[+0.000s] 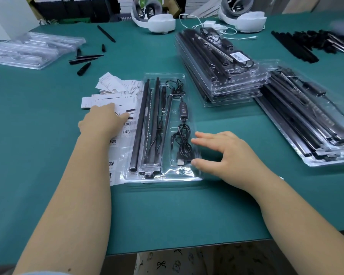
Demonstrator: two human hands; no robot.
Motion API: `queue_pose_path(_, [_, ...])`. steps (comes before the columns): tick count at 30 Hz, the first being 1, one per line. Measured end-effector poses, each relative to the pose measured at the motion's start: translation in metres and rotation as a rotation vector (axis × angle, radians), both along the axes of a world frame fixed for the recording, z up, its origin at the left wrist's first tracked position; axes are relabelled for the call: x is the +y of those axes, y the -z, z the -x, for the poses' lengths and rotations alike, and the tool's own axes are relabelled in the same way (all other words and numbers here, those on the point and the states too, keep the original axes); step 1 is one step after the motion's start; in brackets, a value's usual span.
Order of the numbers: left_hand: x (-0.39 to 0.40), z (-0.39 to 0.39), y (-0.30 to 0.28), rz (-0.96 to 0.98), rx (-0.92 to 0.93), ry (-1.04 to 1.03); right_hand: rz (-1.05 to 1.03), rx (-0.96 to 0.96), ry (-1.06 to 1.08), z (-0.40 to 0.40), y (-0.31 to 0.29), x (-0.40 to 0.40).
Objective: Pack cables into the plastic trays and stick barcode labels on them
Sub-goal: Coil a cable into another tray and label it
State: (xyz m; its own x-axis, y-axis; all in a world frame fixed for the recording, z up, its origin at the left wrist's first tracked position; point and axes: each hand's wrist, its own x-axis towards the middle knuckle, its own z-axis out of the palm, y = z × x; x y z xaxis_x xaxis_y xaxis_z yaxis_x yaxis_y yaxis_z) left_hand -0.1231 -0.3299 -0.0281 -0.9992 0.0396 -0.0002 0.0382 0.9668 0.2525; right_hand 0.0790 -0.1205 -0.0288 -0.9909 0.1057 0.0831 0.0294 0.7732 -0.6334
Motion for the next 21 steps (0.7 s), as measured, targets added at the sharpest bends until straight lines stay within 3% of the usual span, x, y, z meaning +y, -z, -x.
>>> queue_pose_path(7, [0.001, -0.004, -0.007, -0.086, 0.147, -0.072, 0.000, 0.000, -0.008, 0.000, 0.001, 0.001])
queue_pose_path(12, [0.004, -0.015, -0.020, -0.339, 0.262, -0.039, 0.008, -0.004, -0.020, 0.000, 0.002, 0.002])
queue_pose_path(17, [0.033, -0.045, -0.033, -0.696, 0.088, 0.137, 0.035, 0.000, -0.018, -0.001, 0.002, 0.002])
queue_pose_path(21, [0.058, -0.067, -0.035, -0.727, 0.037, 0.277, 0.071, -0.007, -0.019, -0.001, 0.002, 0.003])
